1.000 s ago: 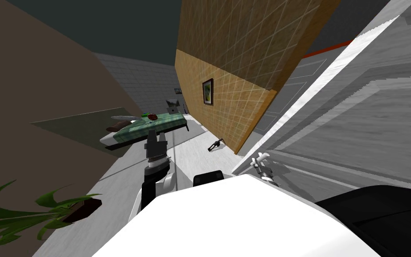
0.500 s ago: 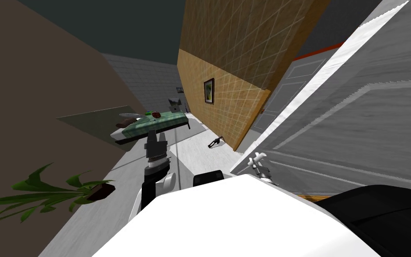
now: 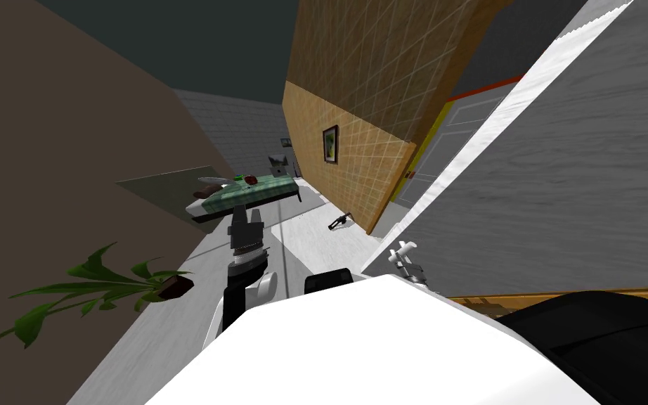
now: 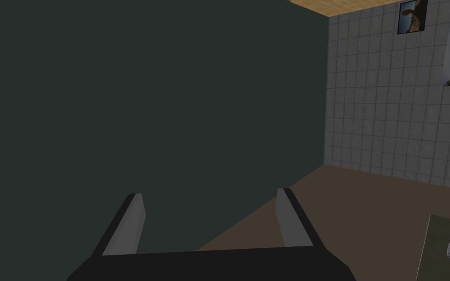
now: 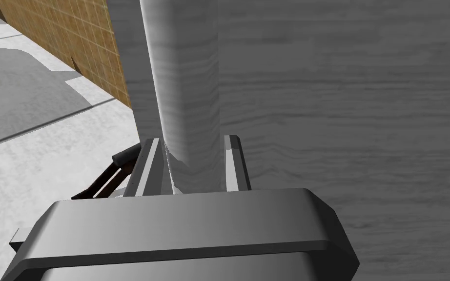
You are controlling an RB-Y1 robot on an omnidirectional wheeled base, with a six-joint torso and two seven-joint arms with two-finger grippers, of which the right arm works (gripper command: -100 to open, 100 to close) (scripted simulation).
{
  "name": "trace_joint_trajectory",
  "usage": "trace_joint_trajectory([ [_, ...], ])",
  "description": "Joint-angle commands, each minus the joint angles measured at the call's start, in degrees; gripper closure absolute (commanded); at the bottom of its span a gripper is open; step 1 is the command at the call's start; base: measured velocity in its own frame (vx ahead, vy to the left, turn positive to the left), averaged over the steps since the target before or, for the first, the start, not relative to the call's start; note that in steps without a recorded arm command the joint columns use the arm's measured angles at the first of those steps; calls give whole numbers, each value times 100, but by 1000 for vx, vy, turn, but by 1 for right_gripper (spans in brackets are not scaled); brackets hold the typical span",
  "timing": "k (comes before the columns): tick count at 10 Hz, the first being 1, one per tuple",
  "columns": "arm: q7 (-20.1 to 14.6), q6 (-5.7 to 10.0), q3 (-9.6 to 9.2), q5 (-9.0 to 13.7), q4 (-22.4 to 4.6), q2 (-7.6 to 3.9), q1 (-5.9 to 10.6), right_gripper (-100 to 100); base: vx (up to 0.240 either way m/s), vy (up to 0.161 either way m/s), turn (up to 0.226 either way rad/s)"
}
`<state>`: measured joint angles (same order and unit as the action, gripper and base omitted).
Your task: Pull the door open
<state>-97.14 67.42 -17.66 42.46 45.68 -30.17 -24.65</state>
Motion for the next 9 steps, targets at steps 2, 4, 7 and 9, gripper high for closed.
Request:
trace_joint_trajectory([
  [2,-42,140,-155,-125,30,-52,-54,100,-181,-1,33],
  [4,-77,256,-293,-236,61,-97,-99,100,-199,-30,32],
  [7,-115,342,-395,-320,33,-109,-85,100,-181,-18,34],
  [9,-141,457,-550,-460,50,-144,-123,100,-163,-34,43],
])
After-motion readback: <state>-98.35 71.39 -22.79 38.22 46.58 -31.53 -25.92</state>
